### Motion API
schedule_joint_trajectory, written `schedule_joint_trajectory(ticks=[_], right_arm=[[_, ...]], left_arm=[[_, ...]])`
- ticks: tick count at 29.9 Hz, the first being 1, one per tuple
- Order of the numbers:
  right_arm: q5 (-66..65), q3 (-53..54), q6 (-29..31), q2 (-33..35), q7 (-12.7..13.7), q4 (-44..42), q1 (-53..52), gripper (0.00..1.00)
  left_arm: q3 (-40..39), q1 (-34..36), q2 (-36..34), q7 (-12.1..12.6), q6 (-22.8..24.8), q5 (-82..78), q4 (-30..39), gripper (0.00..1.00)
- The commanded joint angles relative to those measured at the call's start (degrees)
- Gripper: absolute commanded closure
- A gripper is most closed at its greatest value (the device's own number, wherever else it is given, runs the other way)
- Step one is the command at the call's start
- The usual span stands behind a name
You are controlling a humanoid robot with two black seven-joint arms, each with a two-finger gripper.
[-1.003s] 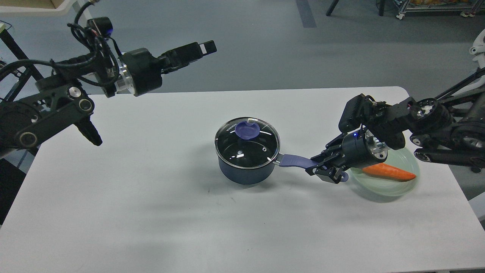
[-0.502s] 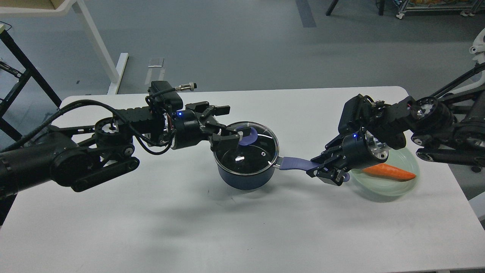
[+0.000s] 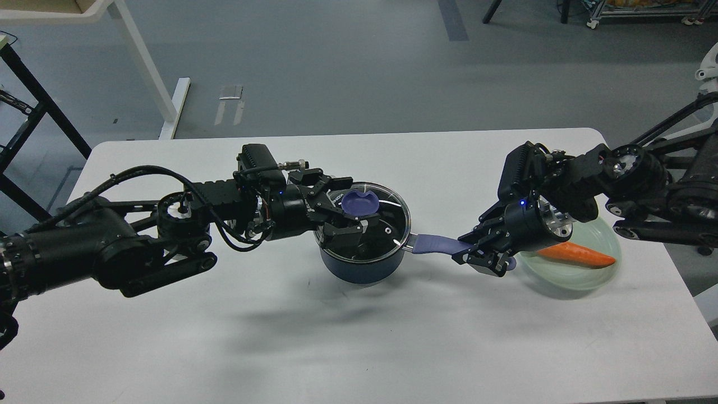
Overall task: Open pot lid
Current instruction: 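Close the left gripper on the purple lid knob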
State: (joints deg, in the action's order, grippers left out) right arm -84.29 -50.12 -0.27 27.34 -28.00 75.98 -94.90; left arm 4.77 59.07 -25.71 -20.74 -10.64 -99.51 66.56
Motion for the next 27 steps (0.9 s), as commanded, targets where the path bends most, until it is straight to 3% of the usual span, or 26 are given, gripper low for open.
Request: schedule_joint_trajectory(ticks=[1, 22, 27], right_arm=[[-0.3, -0.1, 0.1, -0.1, 0.0, -0.1, 0.1, 0.74], [-0.3, -0.2, 0.1, -0.1, 0.0, 0.0, 0.2, 0.74], [0.1, -0.1, 0.1, -0.1, 0.0, 0.0, 0.1, 0.74]], left_arm=[[0.1, 0.0, 0.0, 0.0, -0.1, 0.0, -1.0, 0.05], [2.7, -0.2, 1.0, -0.1, -1.1, -0.1, -2.7, 0.06], [3.1, -0.4, 1.0, -0.1, -1.3, -0.1, -2.9, 0.16]])
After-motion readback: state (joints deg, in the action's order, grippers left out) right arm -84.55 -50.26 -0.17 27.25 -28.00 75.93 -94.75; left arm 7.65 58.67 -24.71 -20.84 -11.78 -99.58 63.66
